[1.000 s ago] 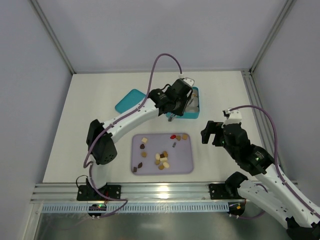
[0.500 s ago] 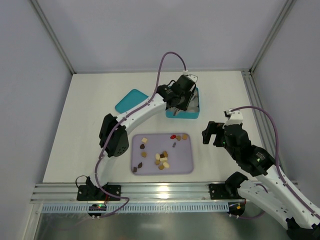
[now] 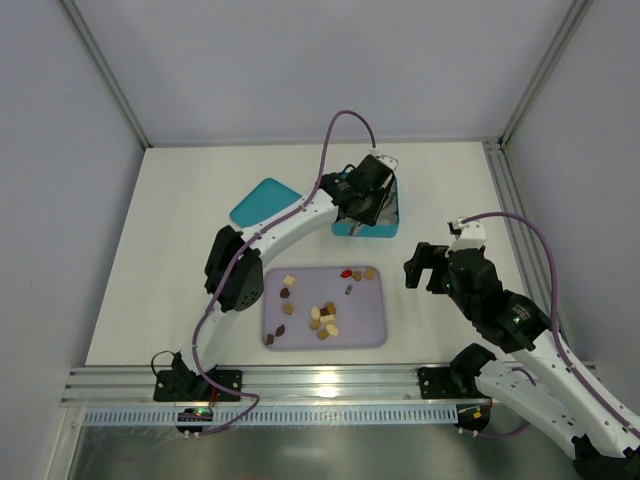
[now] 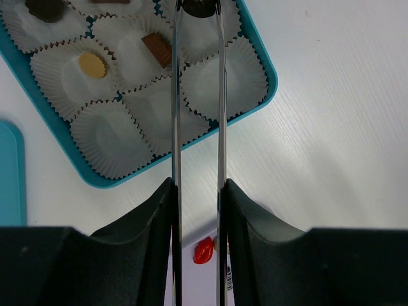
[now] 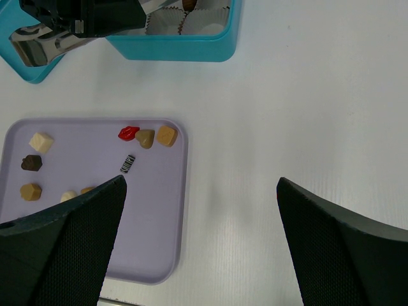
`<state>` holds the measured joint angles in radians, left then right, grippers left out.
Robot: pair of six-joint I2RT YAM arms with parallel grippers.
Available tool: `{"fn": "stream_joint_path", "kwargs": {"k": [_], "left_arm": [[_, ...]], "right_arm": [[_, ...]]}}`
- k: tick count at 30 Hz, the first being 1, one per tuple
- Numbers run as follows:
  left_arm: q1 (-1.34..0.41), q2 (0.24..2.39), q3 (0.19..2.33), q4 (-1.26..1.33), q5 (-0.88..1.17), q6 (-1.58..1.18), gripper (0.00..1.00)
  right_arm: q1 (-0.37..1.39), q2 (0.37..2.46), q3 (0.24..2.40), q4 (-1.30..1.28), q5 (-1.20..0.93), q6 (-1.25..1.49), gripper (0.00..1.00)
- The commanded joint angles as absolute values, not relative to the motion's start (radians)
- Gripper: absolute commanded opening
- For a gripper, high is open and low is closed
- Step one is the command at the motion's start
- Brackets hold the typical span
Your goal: Pack the chocolate
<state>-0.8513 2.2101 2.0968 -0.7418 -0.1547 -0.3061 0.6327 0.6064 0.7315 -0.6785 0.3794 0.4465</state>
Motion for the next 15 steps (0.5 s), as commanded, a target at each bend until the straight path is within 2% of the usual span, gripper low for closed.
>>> {"fn": "stream_joint_path", "kwargs": {"k": [1, 15], "left_arm": [[-0.845, 2.204, 2.132, -0.693, -0.146, -0.304, 0.35], [-0.845, 2.189, 2.132, -0.696, -0.146, -0.295, 0.39]], "right_arm": [[0.630, 0.604, 0.750, -0.653, 0.397, 0.433, 1.00], [0.630, 0.600, 0.749, -0.655, 0.397, 0.433, 1.00]]}}
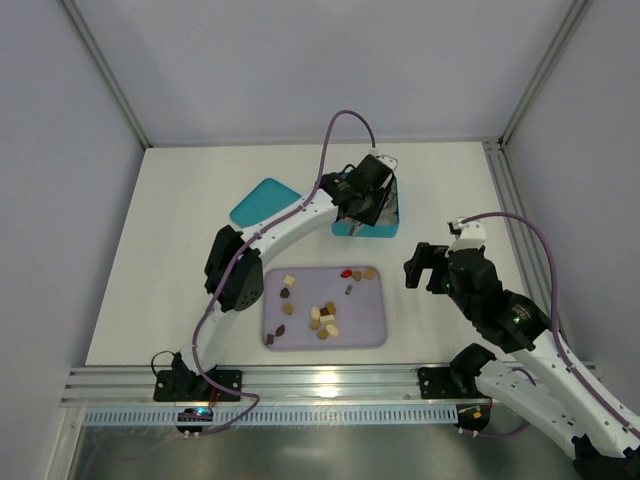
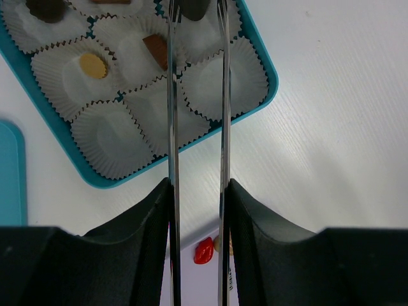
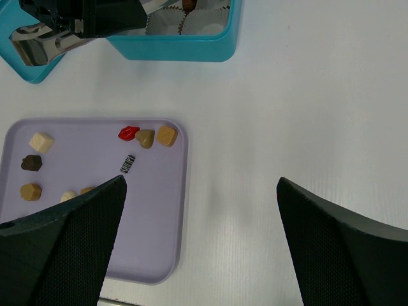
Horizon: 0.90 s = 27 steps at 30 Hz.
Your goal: Pack the chocolate
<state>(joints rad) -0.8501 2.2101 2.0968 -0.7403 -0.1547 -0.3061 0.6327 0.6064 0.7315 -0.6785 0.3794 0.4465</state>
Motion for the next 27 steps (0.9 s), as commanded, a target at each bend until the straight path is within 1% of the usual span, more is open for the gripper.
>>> {"fn": "stream_joint_path", "kwargs": {"k": [1, 8, 12, 16, 19, 22, 23, 26, 27], "left_arm": [[-0.845, 2.187, 2.131, -0.695, -0.147, -0.295, 0.39], [-0.845, 2.158, 2.122, -0.699, -0.158, -0.295, 0.39], [-0.845, 2.109, 2.099, -0.699, -0.161, -0.296, 0.39], [-0.844, 2.010, 2.037, -0.706, -0.163, -0.307, 0.39], [-0.847, 1.942, 1.956, -0.721, -0.161, -0.334, 0.39], [-0.847, 1.833, 1.829, -0.729, -0.141, -0.380, 0.38], [-0.847, 1.775, 1.757, -0.732, -0.134, -0.393, 0.38], [-0.856, 1.688, 1.646, -0.741, -0.107, -0.433, 0.38], [-0.864, 1.631, 1.573, -0.752, -0.123, -0.445, 0.38]], "right_arm": [[0.630, 0.600, 0.750, -0.655, 0.397, 0.433, 1.00], [0.630, 0.603, 0.750, -0.655, 0.397, 0.433, 1.00], [0.630, 0.601, 0.752, -0.657, 0.397, 0.433, 1.00], [0.630, 0.601, 0.758, -0.663, 0.403, 0.433, 1.00], [0.632, 0.606, 0.781, -0.693, 0.414, 0.439, 1.00], [0.632, 0.611, 0.807, -0.722, 0.413, 0.448, 1.00], [0.630, 0.621, 0.816, -0.732, 0.407, 0.451, 1.00], [0.632, 0.640, 0.844, -0.764, 0.402, 0.451, 1.00], [0.630, 0.647, 0.848, -0.767, 0.403, 0.446, 1.00]]}}
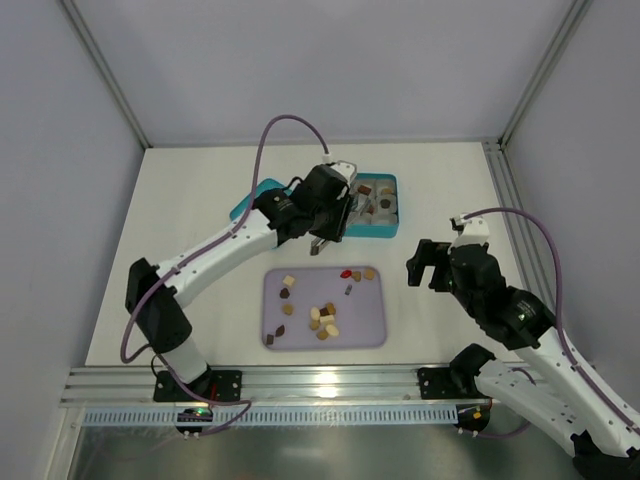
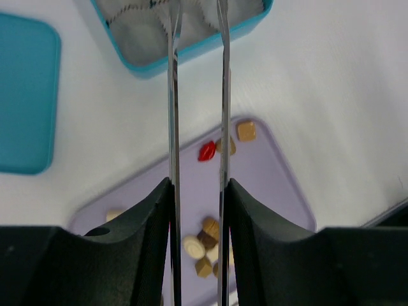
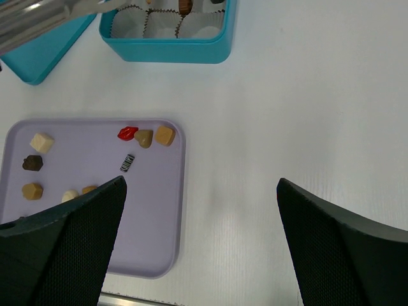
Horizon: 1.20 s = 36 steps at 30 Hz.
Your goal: Pack the chocolate
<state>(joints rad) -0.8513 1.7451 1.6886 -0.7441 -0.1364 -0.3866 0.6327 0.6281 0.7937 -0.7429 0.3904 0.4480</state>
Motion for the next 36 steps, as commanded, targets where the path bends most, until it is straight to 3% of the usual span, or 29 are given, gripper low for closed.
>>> {"fn": "stream_joint_path", "kwargs": {"k": [1, 14, 36], "left_arm": [[-0.882, 1.600, 1.540, -0.756, -0.124, -0.451, 0.38], [-0.977, 1.328, 1.230, -0.825, -0.138, -0.509, 0.39], [-0.988, 1.445, 1.213, -0.781, -0.098, -0.403, 0.39]], "right_arm": [[0.629, 0.650, 0.854, -0.776, 0.405, 0.443, 1.00], [0.629, 0.686, 0.888, -0.805, 0.414, 0.417, 1.00], [0.629, 0.683, 0.853, -0.796, 0.448, 0.497, 1.00]]}}
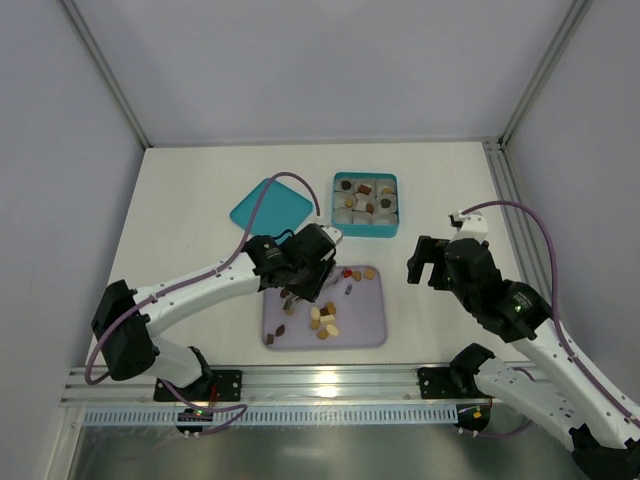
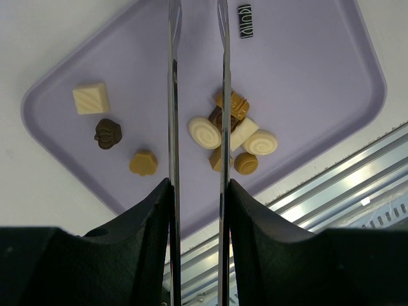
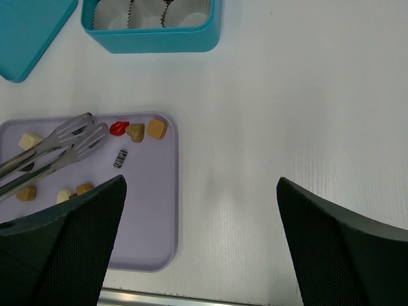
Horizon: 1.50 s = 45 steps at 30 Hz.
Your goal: Pack the chocolate
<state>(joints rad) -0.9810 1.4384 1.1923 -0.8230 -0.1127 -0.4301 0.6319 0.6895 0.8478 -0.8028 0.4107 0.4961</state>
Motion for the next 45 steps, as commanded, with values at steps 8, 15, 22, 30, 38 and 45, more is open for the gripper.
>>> {"fn": "stream_joint_path", "kwargs": {"k": [8, 15, 22, 30, 38, 45], "left_arm": [[-1.003, 1.506, 1.242, -0.781, -0.103, -0.393, 0.38], [-1.003, 1.545, 1.273, -0.787, -0.113, -0.385, 0.38], [-1.003, 1.562, 1.287, -0.796, -0.126, -0.376, 0.38], [-1.003, 1.563, 1.292, -0.801, -0.130, -0.371, 0.33], [-1.003, 1.539, 1.321, -0.830, -0.135, -0.370, 0.29], [-1.003, 1.502, 1.351, -0.862, -0.133, -0.374, 0.29]], "right_arm": [[0.629, 0.672, 0.848, -0.795, 0.459, 0.477, 1.00], [0.629, 0.658, 0.844, -0.796, 0.469, 0.469, 1.00], [0.629, 0.653, 0.842, -0.793, 0.471, 0.466, 1.00], [0.629, 0.652, 0.841, -0.793, 0.469, 0.463, 1.00], [0.629, 0.643, 0.841, -0.798, 0.472, 0.465, 1.00], [0.629, 0.644, 0.842, -0.798, 0.474, 0.466, 1.00]]}}
